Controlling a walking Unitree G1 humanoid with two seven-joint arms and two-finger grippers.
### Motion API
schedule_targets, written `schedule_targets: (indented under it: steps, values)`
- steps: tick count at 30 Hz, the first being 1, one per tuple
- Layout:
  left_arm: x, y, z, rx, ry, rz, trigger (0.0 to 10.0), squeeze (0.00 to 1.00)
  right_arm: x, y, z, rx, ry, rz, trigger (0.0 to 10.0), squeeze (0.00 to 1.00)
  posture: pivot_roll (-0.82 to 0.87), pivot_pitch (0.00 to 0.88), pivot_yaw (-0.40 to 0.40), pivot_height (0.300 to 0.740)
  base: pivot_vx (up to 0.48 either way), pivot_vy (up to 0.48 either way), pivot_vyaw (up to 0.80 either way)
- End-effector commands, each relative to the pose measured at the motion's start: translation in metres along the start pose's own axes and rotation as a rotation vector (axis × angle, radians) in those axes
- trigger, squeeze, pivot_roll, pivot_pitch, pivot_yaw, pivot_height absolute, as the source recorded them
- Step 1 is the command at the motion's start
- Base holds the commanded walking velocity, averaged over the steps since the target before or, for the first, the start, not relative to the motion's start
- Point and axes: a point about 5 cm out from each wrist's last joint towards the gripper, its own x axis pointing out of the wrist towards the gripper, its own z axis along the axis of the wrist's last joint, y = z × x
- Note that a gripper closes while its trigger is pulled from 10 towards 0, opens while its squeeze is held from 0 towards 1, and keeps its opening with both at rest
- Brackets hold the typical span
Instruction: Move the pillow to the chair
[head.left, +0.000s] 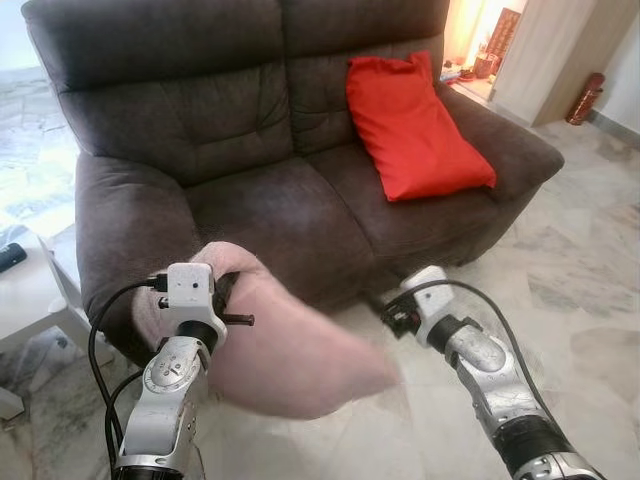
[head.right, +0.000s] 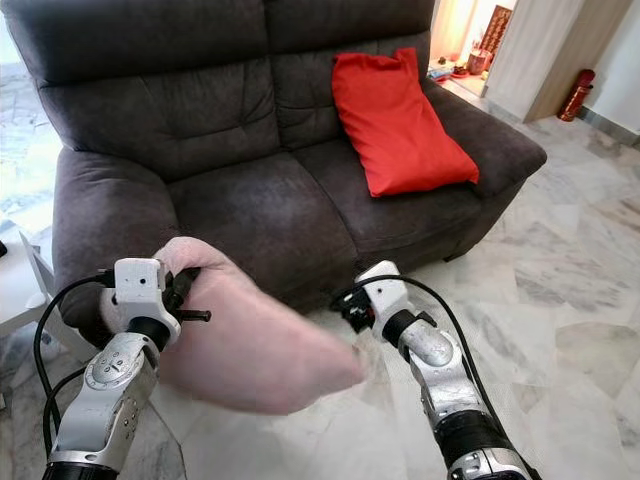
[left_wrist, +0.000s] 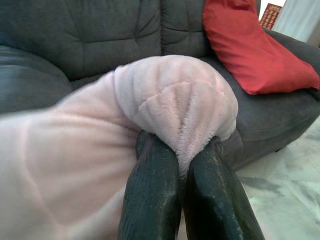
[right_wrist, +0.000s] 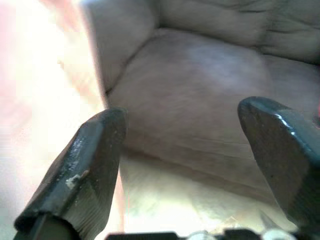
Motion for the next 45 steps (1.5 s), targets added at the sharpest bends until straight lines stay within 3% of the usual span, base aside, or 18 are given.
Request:
schedule_targets:
  steps: [1,12,21,32,45]
  values:
    - [0.006,-0.005,0.025,0.004,-0.118,-0.028,10.0,0.0,-0.003,0.001,-0.006,-0.02,0.046,0.057,10.0,1.0,0.05,0.066,-0.022,0.74,0.0,0.0,0.0]
    - [0.007,-0.002,0.027,0.014,-0.116,-0.037,10.0,0.0,-0.01,0.015,-0.022,-0.033,0.147,0.24,10.0,1.0,0.05,0.072,-0.016,0.74,0.0,0.0,0.0]
    - [0.008,-0.003,0.029,0.017,-0.12,-0.049,10.0,0.0,-0.012,0.015,-0.031,-0.03,0.194,0.231,10.0,1.0,0.06,0.072,-0.014,0.74,0.0,0.0,0.0]
    - [0.008,-0.007,0.038,-0.083,-0.146,-0.108,10.0,0.0,-0.018,0.026,-0.052,-0.071,0.311,0.277,10.0,1.0,0.08,0.075,-0.014,0.74,0.0,0.0,0.0]
    - [0.007,-0.016,0.042,-0.095,-0.136,-0.201,10.0,0.0,-0.018,0.032,-0.061,-0.075,0.346,0.295,10.0,1.0,0.08,0.069,-0.013,0.74,0.0,0.0,0.0]
